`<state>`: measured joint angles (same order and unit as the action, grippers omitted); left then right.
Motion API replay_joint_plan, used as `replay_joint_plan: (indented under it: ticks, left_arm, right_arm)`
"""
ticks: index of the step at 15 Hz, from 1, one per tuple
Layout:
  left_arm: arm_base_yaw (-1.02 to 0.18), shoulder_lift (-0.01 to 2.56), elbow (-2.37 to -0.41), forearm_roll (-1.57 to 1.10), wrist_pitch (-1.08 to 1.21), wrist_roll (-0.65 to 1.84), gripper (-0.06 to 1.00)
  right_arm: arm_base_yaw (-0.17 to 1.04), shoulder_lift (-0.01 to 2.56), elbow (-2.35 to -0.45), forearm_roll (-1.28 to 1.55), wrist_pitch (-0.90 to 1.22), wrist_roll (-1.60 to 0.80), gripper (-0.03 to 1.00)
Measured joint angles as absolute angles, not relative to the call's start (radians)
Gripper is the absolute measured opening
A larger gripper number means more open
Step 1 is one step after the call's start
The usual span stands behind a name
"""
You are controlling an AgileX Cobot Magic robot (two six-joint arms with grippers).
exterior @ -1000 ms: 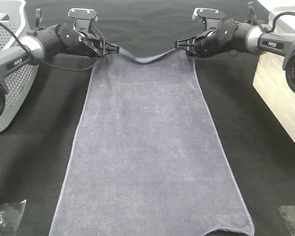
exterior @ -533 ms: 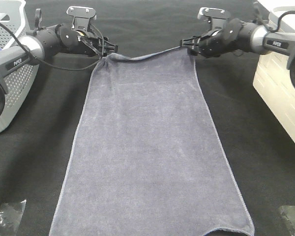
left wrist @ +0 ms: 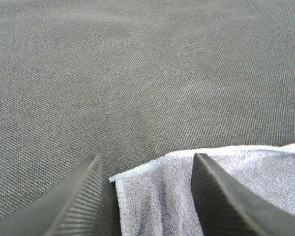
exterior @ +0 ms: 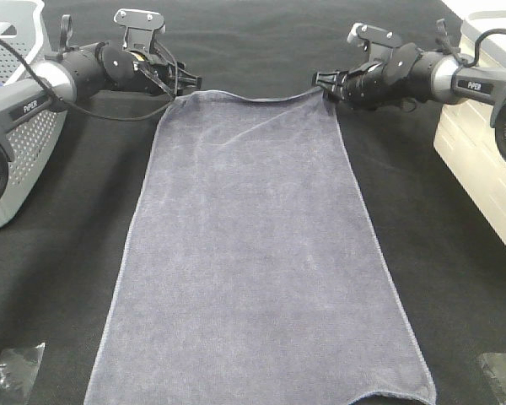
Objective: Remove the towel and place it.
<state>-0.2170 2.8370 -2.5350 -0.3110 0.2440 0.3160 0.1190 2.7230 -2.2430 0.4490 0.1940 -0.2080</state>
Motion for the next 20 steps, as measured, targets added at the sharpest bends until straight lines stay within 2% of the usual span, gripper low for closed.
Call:
replay_joint_plan:
  ticks: [5, 8, 11, 14, 17, 20]
  left_arm:
    - [-0.217, 2.837, -2.535, -0.312, 0.244, 0.316, 0.52]
    - [-0.217, 2.837, -2.535, -0.311, 0.281, 0.316, 0.53]
    - [-0.217, 2.804, -2.535, -0.311, 0.345, 0.316, 0.65]
    - [-0.217, 2.707, -2.535, -0.279, 0.524, 0.316, 0.74]
    - [-0.217, 2.574, -2.535, -0.182, 0.813, 0.244, 0.74]
    - [-0.208, 2.437, -2.535, -0.046, 1.033, 0.084, 0.75]
  right_arm:
    - [0.119, 2.723, -2.243, 0.449, 0.209, -0.222, 0.54]
    - [0.119, 2.702, -2.243, 0.450, 0.331, -0.223, 0.54]
    - [0.119, 2.612, -2.243, 0.449, 0.516, -0.223, 0.60]
    - [0.119, 2.487, -2.243, 0.448, 0.753, -0.223, 0.70]
    - [0.119, 2.340, -2.243, 0.426, 0.973, -0.210, 0.71]
    - [0.119, 2.208, -2.245, 0.333, 1.082, -0.122, 0.71]
